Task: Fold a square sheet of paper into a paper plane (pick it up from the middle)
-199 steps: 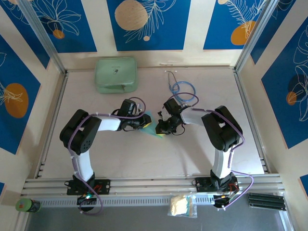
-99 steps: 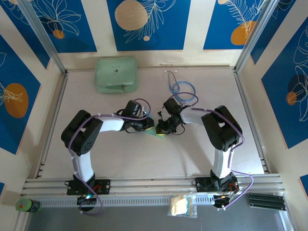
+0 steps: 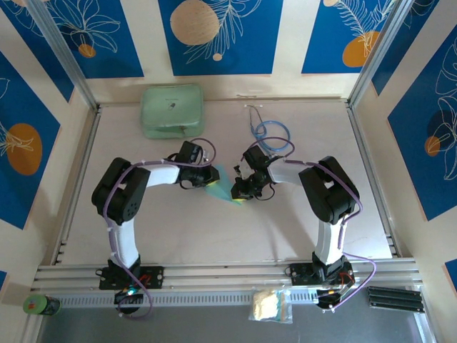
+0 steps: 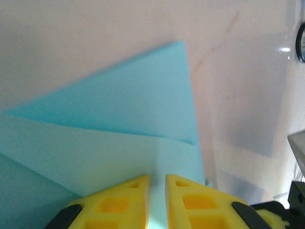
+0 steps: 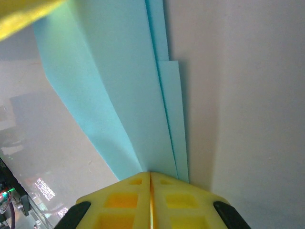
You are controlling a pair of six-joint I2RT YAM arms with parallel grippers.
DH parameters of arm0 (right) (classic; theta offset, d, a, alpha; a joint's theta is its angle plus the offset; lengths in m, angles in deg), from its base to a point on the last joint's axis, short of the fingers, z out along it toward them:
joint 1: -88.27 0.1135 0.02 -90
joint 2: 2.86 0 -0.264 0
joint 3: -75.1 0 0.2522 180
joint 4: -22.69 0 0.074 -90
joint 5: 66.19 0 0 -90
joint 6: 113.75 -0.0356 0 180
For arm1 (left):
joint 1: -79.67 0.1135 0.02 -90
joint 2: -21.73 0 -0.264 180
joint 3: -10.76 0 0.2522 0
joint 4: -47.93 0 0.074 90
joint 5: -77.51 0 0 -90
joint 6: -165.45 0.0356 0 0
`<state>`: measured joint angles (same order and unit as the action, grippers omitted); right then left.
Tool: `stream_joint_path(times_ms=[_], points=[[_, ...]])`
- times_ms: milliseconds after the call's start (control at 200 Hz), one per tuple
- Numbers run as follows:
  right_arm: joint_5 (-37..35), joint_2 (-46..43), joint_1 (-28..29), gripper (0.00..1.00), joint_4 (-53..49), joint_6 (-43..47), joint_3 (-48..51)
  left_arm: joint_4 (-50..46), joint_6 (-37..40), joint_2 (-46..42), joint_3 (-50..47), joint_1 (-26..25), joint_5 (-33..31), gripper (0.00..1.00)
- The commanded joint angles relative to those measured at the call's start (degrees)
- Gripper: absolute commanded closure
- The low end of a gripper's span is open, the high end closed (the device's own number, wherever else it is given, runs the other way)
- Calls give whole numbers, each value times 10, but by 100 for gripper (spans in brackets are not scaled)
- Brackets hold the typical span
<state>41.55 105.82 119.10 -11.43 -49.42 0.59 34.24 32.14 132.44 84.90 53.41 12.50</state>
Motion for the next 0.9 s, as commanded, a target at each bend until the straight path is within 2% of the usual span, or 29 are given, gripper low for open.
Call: stream_joint_path(times_ms=[0,270,425,530,695,895], points=[[-56,34,-10,89,-75,11,31,-40,48,27,21,38,-48,82],[-54,31,-10,89,-67,7,34,-77,88,48,61,92,-59,82],[-52,32,-10,90,-64,6,31,-88,96,17,78,100,-48,82],[-50,32,-10,89,-64,6,27,-82,81,-31,74,89,-27,82],[-45,32,-10,89,-64,6,22,-64,47,-92,39,49,-30,81],[-28,32,-10,89,-61,7,13,1,-16,-74,-6,-5,-10,82]])
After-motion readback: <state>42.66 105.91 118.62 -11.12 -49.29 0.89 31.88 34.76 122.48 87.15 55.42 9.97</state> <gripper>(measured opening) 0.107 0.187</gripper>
